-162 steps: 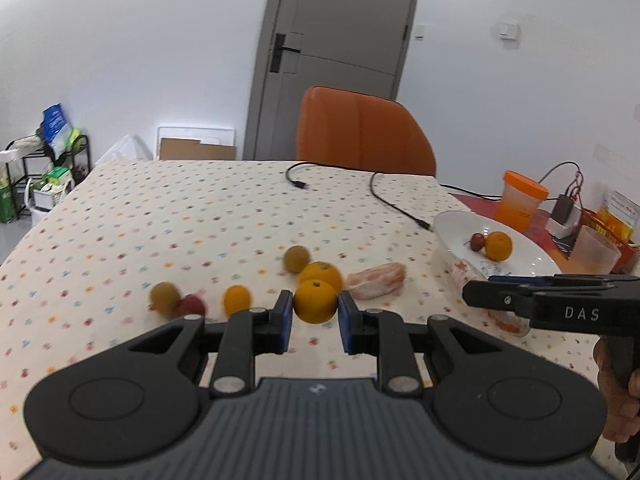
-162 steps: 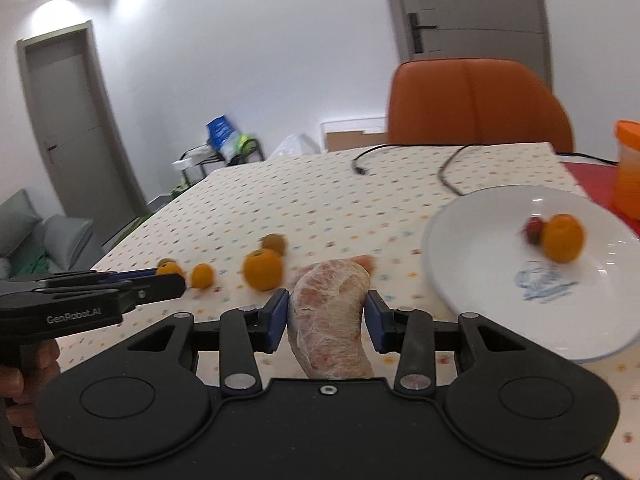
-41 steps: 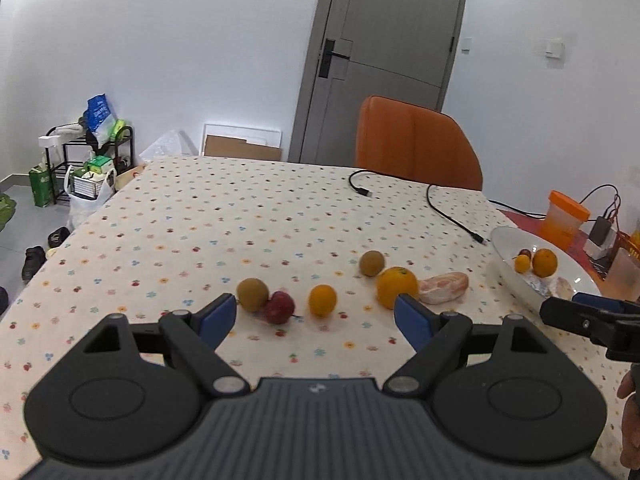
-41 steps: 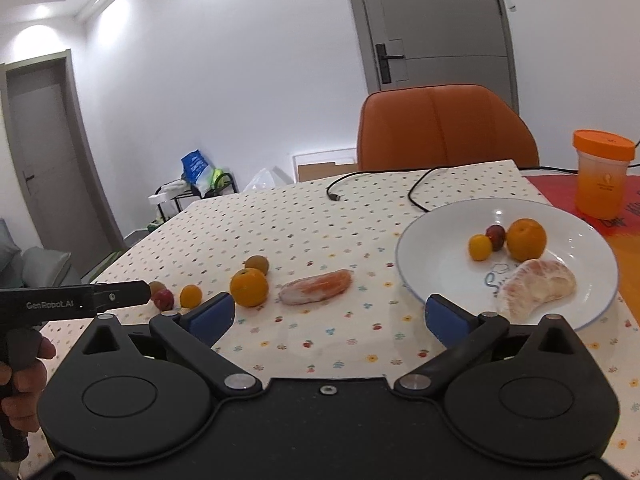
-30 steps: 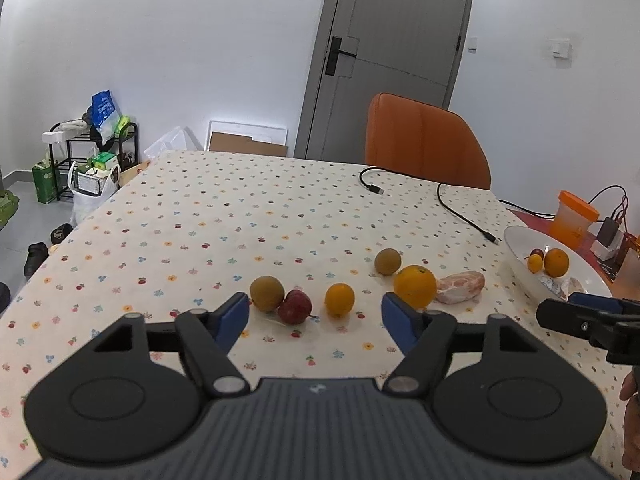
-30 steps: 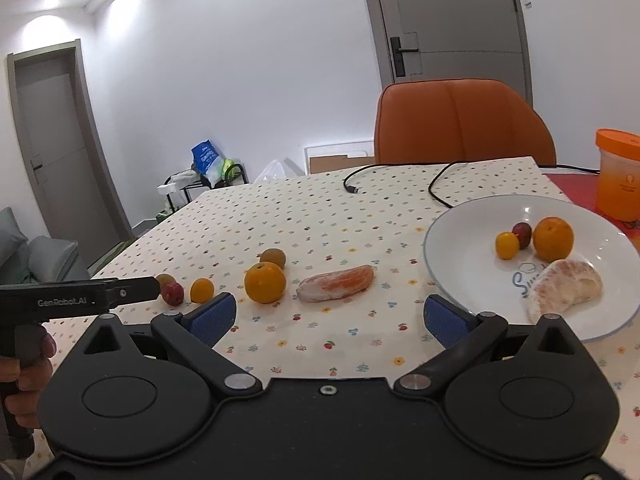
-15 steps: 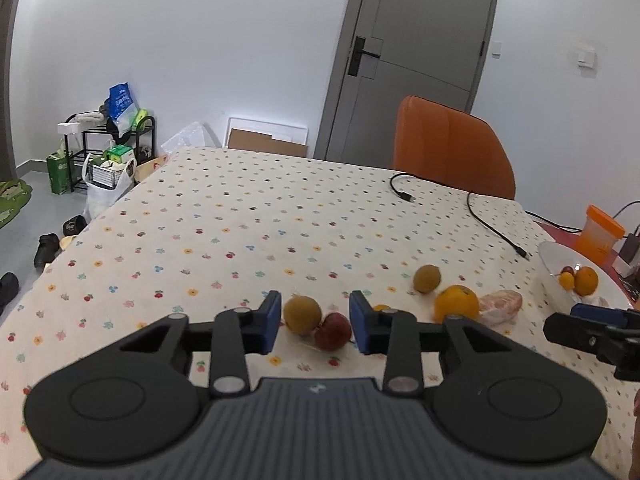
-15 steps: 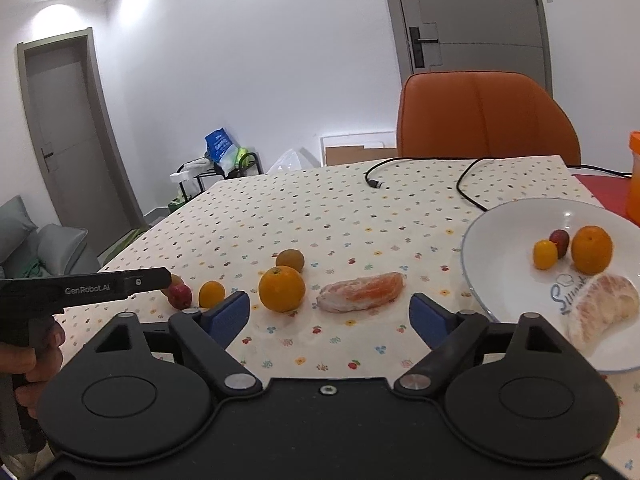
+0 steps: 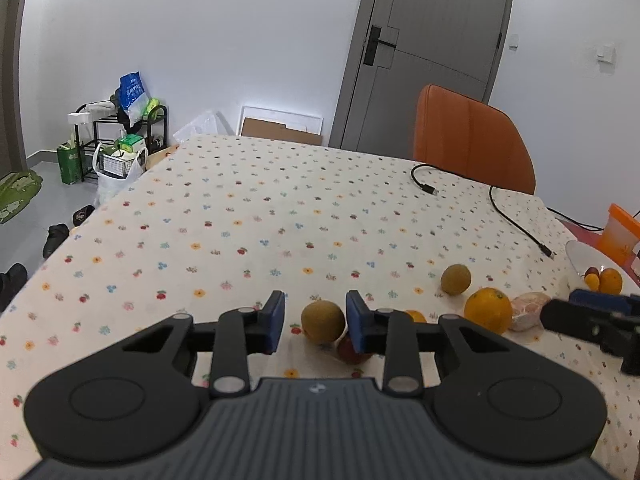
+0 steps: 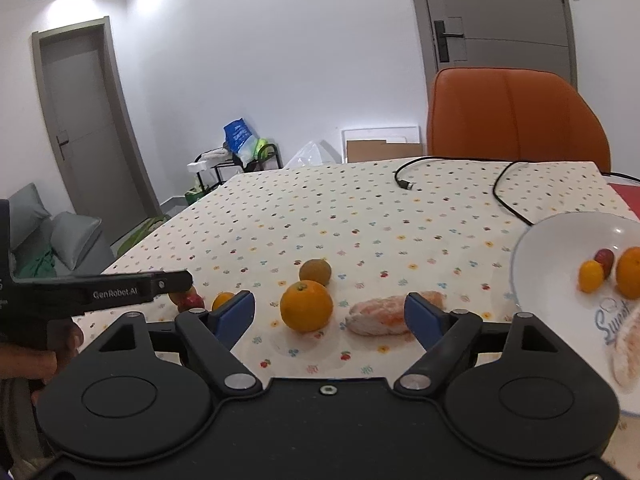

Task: Organize fruits
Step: 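Grasp the brown round fruit with the left tool while the right tool moves toward the orange, then grasp the orange with the right tool while the left tool holds the brown fruit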

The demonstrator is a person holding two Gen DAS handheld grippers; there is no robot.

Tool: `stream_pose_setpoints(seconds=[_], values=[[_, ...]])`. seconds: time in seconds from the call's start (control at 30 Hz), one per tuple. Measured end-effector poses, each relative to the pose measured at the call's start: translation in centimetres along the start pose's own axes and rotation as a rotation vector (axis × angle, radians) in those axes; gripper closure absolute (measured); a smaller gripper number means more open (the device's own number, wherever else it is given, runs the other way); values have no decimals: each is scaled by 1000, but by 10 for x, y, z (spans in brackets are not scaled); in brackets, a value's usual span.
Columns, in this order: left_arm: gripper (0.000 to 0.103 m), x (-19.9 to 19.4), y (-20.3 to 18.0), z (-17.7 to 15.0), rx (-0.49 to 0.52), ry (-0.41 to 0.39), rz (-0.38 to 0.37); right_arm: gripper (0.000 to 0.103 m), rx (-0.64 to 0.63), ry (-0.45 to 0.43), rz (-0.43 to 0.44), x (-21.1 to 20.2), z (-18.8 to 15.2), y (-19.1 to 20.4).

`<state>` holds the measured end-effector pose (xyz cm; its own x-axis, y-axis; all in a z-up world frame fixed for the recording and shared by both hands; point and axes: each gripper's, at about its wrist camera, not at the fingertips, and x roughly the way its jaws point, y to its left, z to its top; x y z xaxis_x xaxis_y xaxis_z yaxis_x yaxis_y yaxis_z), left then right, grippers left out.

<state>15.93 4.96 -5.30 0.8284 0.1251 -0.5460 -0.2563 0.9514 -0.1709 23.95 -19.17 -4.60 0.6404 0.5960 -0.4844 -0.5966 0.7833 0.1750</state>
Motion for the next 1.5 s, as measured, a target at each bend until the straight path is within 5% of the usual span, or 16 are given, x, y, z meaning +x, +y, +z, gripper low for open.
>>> stream_pose_setpoints(seconds=[0.13, 0.8, 0.87, 0.9, 1.5], values=[[79, 6, 2, -4, -9, 28, -5, 22, -14, 1, 6, 7, 4, 3], [79, -12, 14, -1, -37, 4, -20, 41, -28, 54, 5, 40, 6, 13], [79, -15, 13, -1, -39, 1, -19, 52, -41, 76, 12, 45, 4, 16], [79, -16, 13, -2, -38, -1, -19, 68, -47, 111, 6, 49, 3, 17], [79, -42, -29, -6, 21, -43, -78, 68, -9, 36, -8, -5, -2, -1]])
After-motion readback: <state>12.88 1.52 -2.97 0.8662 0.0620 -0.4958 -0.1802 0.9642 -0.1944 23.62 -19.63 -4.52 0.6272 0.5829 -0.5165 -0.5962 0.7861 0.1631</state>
